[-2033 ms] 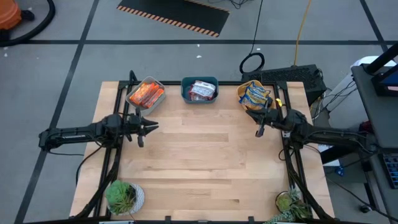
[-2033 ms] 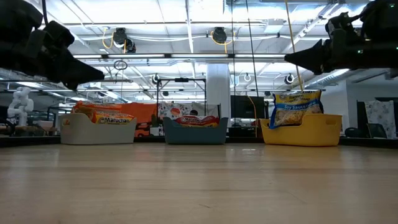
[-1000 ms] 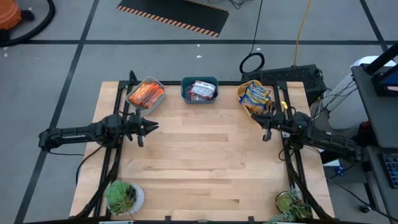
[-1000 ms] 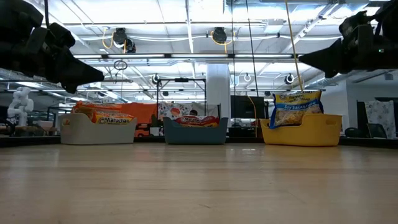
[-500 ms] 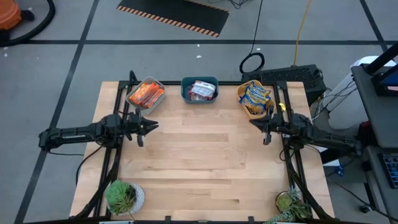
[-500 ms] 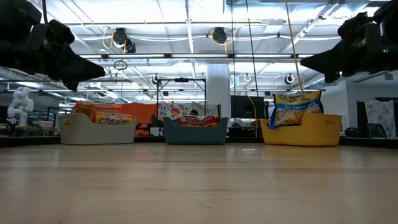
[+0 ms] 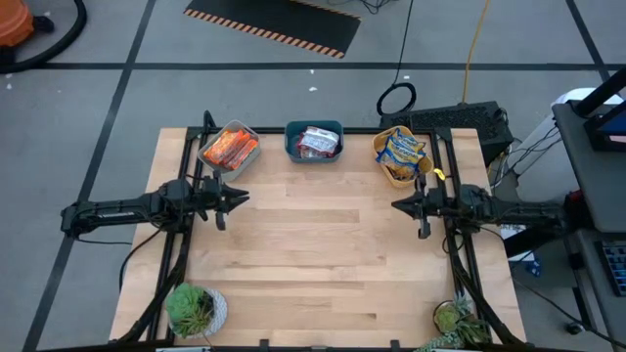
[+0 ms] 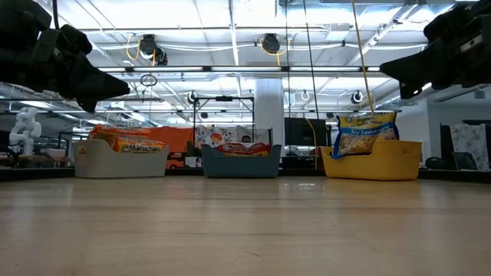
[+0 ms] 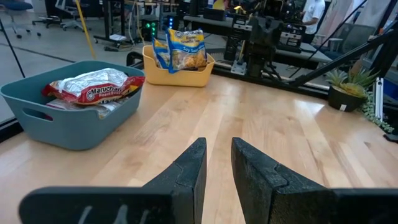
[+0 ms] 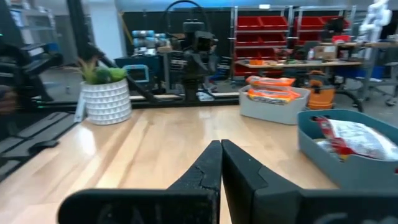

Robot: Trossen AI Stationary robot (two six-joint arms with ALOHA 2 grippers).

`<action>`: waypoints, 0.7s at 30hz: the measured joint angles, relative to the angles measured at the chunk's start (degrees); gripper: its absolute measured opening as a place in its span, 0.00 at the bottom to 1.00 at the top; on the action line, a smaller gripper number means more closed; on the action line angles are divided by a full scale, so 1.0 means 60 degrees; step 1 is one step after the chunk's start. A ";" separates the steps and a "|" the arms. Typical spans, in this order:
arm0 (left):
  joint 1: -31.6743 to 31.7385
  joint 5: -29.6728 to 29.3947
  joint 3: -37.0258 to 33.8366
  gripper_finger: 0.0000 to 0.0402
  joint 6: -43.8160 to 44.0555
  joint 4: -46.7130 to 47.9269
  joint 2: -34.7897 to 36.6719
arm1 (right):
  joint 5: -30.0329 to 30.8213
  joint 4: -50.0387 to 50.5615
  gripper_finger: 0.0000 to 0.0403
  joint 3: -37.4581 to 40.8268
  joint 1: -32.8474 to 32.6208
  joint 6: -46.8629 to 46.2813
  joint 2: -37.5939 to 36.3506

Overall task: Sort Maruchan noodles
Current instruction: Return to Home Position

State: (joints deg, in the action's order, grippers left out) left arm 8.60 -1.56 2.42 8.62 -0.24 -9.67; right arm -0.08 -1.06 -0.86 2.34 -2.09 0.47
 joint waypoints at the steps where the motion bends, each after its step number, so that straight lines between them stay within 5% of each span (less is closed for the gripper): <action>1: 0.0000 0.0003 0.0000 0.19 0.0002 -0.0001 0.0000 | -0.0003 0.0003 0.01 0.0000 -0.0118 -0.0030 0.0000; 21: 0.0000 0.0078 0.0000 0.19 -0.0037 -0.0303 0.0000 | 0.0205 0.0003 0.01 0.0000 -0.0909 0.0131 0.0004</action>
State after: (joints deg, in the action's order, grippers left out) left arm 8.60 -1.09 2.42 8.40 -2.06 -9.67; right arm 1.15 -1.04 -0.86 -3.11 -1.30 0.49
